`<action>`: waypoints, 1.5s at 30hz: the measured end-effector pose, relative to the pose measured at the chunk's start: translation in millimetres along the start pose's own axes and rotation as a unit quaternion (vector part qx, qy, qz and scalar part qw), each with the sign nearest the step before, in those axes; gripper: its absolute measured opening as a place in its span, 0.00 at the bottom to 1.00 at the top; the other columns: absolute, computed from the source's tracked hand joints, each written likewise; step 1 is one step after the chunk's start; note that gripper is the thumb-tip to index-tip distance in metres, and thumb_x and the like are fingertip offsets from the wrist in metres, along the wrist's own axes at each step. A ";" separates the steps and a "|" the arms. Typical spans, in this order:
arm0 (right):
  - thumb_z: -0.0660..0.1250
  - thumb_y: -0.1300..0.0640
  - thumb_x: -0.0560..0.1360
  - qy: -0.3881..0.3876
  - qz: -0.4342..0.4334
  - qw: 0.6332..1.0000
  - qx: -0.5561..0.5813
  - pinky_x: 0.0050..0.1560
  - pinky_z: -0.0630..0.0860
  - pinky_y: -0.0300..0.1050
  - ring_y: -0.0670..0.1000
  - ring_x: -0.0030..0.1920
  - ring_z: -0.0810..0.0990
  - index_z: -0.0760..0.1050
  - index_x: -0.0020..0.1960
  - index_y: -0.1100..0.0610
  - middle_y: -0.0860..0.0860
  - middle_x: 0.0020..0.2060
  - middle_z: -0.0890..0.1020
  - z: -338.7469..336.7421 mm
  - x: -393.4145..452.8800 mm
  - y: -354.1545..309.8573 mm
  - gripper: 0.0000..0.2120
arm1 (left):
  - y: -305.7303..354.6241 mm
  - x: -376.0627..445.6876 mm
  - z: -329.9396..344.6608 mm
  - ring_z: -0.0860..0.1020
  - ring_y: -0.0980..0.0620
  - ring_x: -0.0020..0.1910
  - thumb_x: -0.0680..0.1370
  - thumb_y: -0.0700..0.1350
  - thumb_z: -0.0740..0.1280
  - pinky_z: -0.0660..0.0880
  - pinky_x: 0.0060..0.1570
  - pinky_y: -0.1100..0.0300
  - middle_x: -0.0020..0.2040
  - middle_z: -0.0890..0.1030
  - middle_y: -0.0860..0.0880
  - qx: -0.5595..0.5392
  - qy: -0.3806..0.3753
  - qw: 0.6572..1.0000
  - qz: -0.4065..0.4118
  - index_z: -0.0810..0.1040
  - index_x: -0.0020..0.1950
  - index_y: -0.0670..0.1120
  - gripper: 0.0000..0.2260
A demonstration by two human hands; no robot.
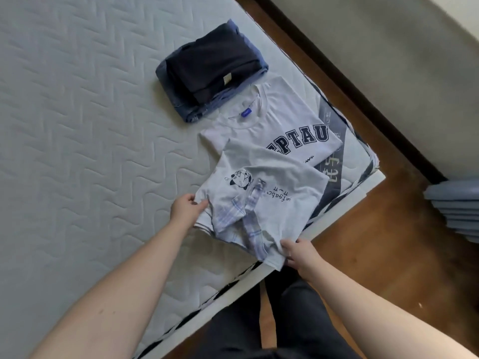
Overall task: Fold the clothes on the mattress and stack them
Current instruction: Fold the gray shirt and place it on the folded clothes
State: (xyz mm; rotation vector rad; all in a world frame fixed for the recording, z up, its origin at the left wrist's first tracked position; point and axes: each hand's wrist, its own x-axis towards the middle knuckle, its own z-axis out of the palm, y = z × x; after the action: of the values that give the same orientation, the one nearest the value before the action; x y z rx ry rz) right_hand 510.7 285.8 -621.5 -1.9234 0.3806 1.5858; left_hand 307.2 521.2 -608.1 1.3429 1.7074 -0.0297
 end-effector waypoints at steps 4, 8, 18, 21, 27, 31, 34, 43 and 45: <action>0.63 0.66 0.73 0.018 0.013 0.999 -0.036 0.38 0.78 0.43 0.54 0.46 0.81 0.77 0.54 0.58 0.56 0.52 0.82 17.5 19.2 22.8 0.11 | -22.9 14.2 0.8 0.81 0.41 0.45 0.72 0.47 0.75 0.75 0.45 0.51 0.44 0.83 0.41 0.040 0.020 0.999 0.027 0.80 0.50 0.41 0.12; 0.63 0.64 0.74 0.028 -0.008 0.989 -0.144 0.43 0.73 0.45 0.56 0.48 0.78 0.76 0.60 0.60 0.56 0.54 0.80 15.2 12.5 18.5 0.15 | -34.1 17.7 0.2 0.80 0.44 0.46 0.74 0.46 0.74 0.75 0.46 0.53 0.47 0.83 0.42 0.024 -0.006 0.999 0.031 0.80 0.53 0.41 0.12; 0.66 0.55 0.78 0.030 -0.229 0.883 -0.408 0.46 0.75 0.46 0.52 0.47 0.77 0.70 0.68 0.56 0.54 0.54 0.79 54.0 -21.7 -77.9 0.19 | -32.8 -1.7 0.6 0.76 0.51 0.46 0.72 0.38 0.76 0.72 0.48 0.62 0.48 0.80 0.44 -0.134 -0.062 0.988 0.039 0.78 0.59 0.38 0.18; 0.69 0.57 0.76 -0.073 -0.390 0.755 -0.523 0.58 0.72 0.45 0.53 0.58 0.76 0.70 0.70 0.55 0.53 0.61 0.77 94.2 -17.7 -127.3 0.23 | -32.2 -2.3 1.6 0.76 0.53 0.42 0.70 0.42 0.78 0.72 0.45 0.63 0.45 0.81 0.46 -0.136 -0.050 0.989 0.035 0.80 0.56 0.41 0.16; 0.72 0.52 0.74 -0.210 -0.512 0.381 -0.741 0.74 0.52 0.52 0.53 0.77 0.56 0.56 0.78 0.49 0.48 0.77 0.61 174.9 7.0 -184.4 0.39 | -30.0 -9.6 9.0 0.76 0.60 0.37 0.68 0.42 0.79 0.69 0.36 0.76 0.38 0.78 0.56 -0.142 -0.026 0.989 0.016 0.77 0.49 0.48 0.14; 0.68 0.44 0.75 -0.238 -0.501 0.235 -0.798 0.72 0.51 0.49 0.51 0.73 0.63 0.69 0.71 0.47 0.47 0.68 0.73 201.2 29.5 -191.0 0.25 | -31.3 -17.7 16.0 0.75 0.68 0.36 0.68 0.44 0.79 0.68 0.36 0.78 0.38 0.79 0.60 -0.176 0.014 0.984 -0.008 0.79 0.47 0.51 0.13; 0.67 0.44 0.76 -0.247 -0.506 0.209 -0.800 0.69 0.56 0.46 0.53 0.65 0.73 0.75 0.64 0.49 0.50 0.59 0.80 210.1 38.1 -190.9 0.19 | -37.2 -27.5 25.9 0.79 0.58 0.44 0.69 0.41 0.78 0.72 0.47 0.68 0.44 0.82 0.54 -0.220 0.061 0.973 -0.036 0.81 0.52 0.48 0.14; 0.67 0.54 0.78 -0.274 -0.498 0.310 -0.762 0.55 0.68 0.49 0.61 0.54 0.77 0.76 0.60 0.57 0.60 0.49 0.82 220.5 49.9 -174.0 0.13 | -72.9 -99.1 103.8 0.74 0.54 0.62 0.73 0.48 0.75 0.71 0.60 0.59 0.63 0.74 0.53 -0.351 0.225 0.891 -0.181 0.70 0.68 0.47 0.27; 0.66 0.56 0.78 -0.277 -0.491 0.329 -0.758 0.52 0.70 0.50 0.62 0.53 0.78 0.77 0.60 0.57 0.59 0.49 0.82 221.1 50.8 -168.2 0.11 | -75.8 -118.6 137.3 0.76 0.52 0.61 0.73 0.50 0.75 0.73 0.59 0.58 0.62 0.76 0.52 -0.376 0.183 0.881 -0.222 0.72 0.66 0.46 0.24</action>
State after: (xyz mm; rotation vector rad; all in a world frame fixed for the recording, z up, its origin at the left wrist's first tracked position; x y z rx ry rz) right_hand 446.5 559.8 -646.0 -1.2739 -2.8793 1.2148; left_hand 332.0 329.6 -644.7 0.3772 2.0047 0.6017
